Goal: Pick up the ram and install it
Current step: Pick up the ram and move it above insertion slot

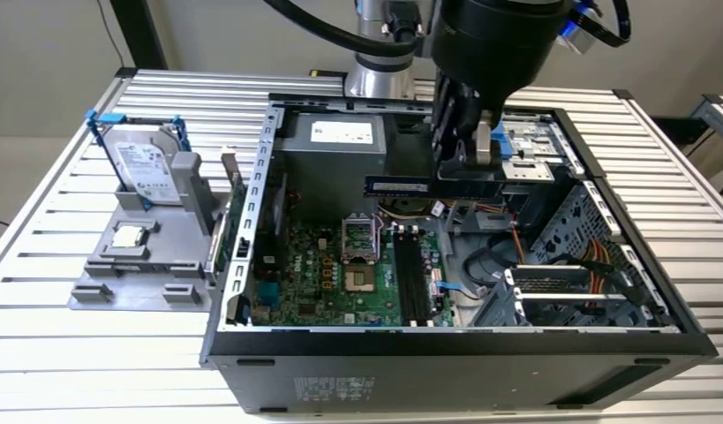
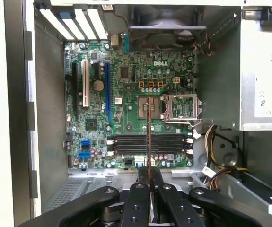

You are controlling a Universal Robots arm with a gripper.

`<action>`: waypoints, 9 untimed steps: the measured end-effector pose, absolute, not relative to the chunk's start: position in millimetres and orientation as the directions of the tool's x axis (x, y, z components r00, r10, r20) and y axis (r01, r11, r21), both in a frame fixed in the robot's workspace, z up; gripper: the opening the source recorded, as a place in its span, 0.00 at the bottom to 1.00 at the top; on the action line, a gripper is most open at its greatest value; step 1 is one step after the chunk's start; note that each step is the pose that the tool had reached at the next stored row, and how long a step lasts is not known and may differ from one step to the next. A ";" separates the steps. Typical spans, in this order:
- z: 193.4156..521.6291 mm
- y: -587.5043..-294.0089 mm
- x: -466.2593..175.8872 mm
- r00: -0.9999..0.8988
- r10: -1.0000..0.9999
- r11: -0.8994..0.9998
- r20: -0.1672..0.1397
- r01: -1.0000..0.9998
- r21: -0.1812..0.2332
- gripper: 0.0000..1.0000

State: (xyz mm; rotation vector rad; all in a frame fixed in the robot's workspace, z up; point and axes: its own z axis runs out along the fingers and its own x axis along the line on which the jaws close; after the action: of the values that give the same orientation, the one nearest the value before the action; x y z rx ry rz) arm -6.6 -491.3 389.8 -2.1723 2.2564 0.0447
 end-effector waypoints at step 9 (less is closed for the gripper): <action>389.8 -491.2 6.7 -0.038 -0.999 0.038 -0.026 -0.999 0.014 0.00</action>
State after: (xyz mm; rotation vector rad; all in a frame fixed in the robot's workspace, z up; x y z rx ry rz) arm 6.7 -491.2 389.8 -2.1724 2.2563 0.0447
